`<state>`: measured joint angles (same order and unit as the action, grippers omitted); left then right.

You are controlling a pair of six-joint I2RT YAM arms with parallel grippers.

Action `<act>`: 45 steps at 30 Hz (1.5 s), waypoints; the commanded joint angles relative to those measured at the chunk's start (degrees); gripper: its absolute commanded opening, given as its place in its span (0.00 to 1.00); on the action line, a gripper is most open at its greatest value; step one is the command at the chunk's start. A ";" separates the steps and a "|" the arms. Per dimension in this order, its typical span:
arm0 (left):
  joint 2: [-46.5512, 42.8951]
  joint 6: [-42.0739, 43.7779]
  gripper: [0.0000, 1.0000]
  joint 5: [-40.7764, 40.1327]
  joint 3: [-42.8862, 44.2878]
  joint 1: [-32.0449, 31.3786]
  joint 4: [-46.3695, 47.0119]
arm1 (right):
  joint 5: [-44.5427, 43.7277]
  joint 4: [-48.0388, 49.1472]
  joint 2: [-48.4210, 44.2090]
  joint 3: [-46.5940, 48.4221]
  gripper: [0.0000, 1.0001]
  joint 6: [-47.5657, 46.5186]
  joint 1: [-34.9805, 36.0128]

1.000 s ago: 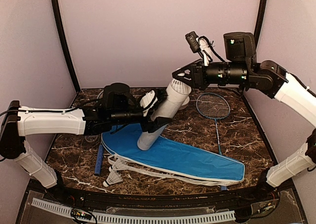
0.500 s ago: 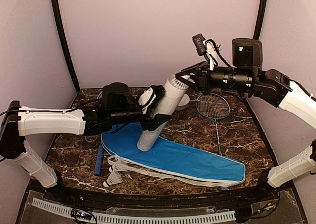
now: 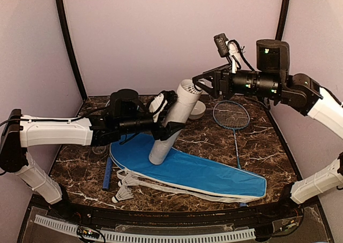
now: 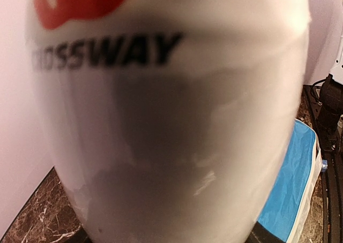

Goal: Pack up the badminton gear
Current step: Adjust the shuttlecock in the shuttle tube, then press the shuttlecock into the shuttle tube.

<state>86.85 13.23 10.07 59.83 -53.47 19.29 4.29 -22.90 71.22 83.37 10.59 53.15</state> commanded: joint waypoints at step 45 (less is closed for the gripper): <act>0.59 -1.49 0.68 -1.01 -2.03 0.03 -4.80 | -1.74 -1.55 2.28 3.72 0.15 3.80 1.45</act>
<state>86.87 13.87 10.63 59.83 -53.30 19.29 3.60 -24.36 74.76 83.92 15.05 54.17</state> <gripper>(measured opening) 0.682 0.116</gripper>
